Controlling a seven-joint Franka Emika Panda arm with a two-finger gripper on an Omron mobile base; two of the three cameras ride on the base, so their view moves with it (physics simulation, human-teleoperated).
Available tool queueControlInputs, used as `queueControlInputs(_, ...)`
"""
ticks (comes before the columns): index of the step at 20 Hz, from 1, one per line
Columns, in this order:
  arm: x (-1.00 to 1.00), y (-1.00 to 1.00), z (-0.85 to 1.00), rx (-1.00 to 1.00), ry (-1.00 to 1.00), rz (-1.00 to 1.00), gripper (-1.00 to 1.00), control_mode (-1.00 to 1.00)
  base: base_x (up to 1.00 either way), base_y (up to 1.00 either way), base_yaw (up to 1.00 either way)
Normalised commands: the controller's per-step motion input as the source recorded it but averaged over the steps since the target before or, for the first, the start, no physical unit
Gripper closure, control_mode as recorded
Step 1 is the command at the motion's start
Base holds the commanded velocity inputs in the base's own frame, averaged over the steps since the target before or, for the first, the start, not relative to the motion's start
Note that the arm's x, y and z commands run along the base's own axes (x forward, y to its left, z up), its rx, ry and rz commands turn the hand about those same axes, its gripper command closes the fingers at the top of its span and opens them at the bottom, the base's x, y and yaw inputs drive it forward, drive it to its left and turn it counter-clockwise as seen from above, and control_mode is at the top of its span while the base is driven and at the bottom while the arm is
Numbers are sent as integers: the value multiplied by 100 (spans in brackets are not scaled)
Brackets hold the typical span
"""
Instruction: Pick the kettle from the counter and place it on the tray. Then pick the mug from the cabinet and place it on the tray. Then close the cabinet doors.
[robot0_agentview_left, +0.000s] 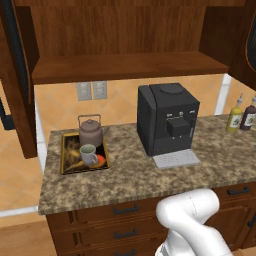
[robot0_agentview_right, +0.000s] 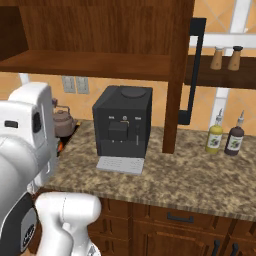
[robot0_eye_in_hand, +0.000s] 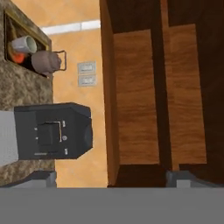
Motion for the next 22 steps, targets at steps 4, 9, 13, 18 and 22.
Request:
queueControlInputs(4, -24, -55, -24, 19, -23, -21, -100, -100, 0, 0, 0)
queueControlInputs(9, 0, -76, -12, 20, -14, -11, -100, -100, 0, 0, 0)
queueControlInputs(13, -1, -85, -23, 21, -16, -8, -100, -100, 0, 0, 0)
queueControlInputs(18, -4, -75, -32, 18, -8, -6, -100, -100, 0, 0, 0)
queueControlInputs(22, 0, -70, -32, 15, 0, -2, -100, -100, 0, 0, 0)
